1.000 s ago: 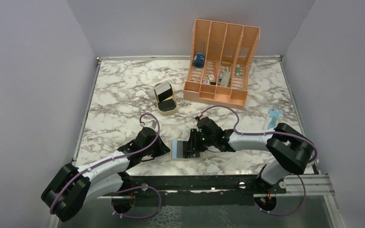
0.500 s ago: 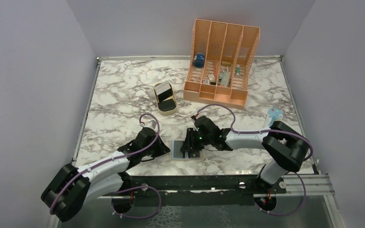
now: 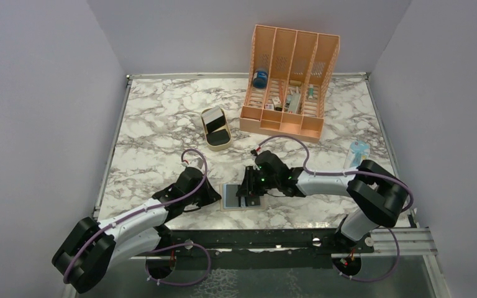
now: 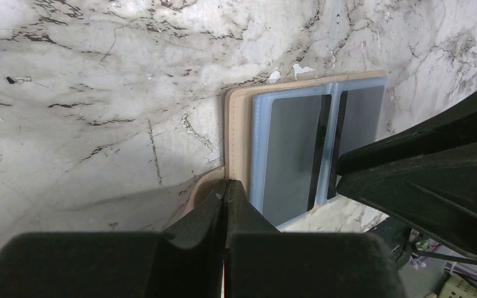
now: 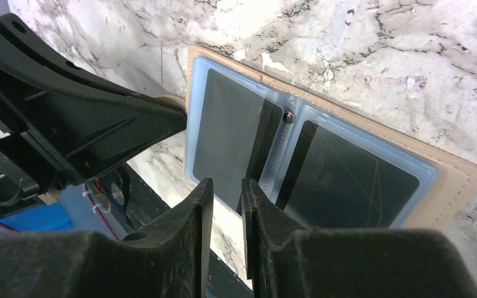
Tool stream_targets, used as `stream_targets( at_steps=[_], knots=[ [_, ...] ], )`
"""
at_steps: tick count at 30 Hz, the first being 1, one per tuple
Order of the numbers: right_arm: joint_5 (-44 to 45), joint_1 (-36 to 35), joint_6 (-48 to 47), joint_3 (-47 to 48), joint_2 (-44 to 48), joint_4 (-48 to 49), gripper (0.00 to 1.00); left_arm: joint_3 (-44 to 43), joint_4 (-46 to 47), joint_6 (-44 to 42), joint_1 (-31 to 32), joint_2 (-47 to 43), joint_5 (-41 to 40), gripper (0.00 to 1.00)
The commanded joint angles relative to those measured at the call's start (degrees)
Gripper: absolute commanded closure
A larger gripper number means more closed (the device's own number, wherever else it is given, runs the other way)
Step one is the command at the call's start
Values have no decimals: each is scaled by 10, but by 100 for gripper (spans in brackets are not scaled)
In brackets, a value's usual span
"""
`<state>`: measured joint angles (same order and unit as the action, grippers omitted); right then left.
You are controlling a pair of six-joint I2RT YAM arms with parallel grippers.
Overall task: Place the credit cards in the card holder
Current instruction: Insert the credit card into the card holder.
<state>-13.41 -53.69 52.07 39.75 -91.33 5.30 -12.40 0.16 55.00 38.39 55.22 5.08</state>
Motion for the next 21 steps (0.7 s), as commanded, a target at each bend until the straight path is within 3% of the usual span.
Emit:
stream_targets(
  at_steps=[1,11,21],
  knots=[
    [38,-6,10,5,18,-31,77,11,-33,-1,3,-7,-15,100],
    [38,-8,20,21,-17,-25,72,9,-23,-5,2,2,-11,100],
    [22,-15,7,14,-21,17,88,1,-15,-7,2,12,-9,100]
  ],
)
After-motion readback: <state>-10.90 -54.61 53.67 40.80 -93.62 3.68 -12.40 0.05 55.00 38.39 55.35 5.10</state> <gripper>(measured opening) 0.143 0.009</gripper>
